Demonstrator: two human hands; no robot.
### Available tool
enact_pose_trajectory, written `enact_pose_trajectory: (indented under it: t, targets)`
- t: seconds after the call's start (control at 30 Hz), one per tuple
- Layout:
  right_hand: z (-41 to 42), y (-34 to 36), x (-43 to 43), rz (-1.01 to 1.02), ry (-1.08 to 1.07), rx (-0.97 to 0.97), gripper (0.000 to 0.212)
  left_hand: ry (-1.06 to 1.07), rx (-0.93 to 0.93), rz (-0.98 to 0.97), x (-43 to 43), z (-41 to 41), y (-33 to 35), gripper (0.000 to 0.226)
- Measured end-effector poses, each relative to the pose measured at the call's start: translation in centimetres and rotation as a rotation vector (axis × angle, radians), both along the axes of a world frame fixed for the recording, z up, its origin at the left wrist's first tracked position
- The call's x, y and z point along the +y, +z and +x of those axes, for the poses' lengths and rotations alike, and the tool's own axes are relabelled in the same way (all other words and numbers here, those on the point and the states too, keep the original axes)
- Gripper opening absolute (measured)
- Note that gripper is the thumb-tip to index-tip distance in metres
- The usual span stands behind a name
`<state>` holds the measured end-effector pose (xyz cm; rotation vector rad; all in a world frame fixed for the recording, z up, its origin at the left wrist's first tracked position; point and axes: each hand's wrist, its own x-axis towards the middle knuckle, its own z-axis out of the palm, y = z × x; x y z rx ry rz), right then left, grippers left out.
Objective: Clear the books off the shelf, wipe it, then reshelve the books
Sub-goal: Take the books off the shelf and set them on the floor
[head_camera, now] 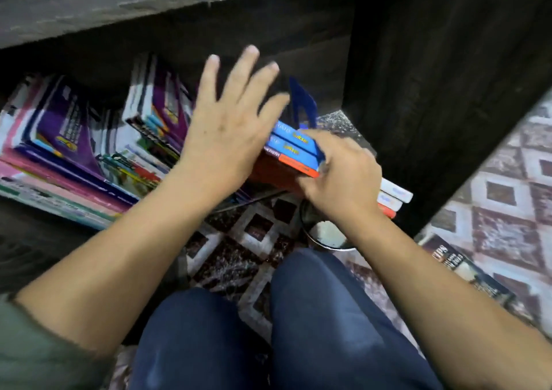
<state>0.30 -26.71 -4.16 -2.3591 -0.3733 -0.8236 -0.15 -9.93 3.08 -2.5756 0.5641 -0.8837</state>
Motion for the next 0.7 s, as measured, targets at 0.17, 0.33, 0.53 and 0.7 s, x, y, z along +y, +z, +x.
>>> enact_pose_trajectory:
  t: [0.17,0.33,0.53,0.7]
  targets:
    - [-4.7,-2.5,-7.5,-0.067,-0.113,0.180,0.052,-0.229,0.229,0.143,-6.8,0.3,-1.7,0.030]
    - [-9.1,-7.4,-13.4,-0.011,-0.165,0.583,0.046,-0.472,0.367,0.157,-14.9,-0.2,-6.8,0.013]
    - [-11.3,-13.2,-19.4,0.047,-0.289,0.736,0.034,-0.497,0.577,0.459,-22.9,0.0,-11.7,0.022]
    - [-11.2,-18.2,-22.5,0.015,-0.398,0.801,0.044,-0.700,0.598,0.476,-26.7,1.6,-14.4,0.053]
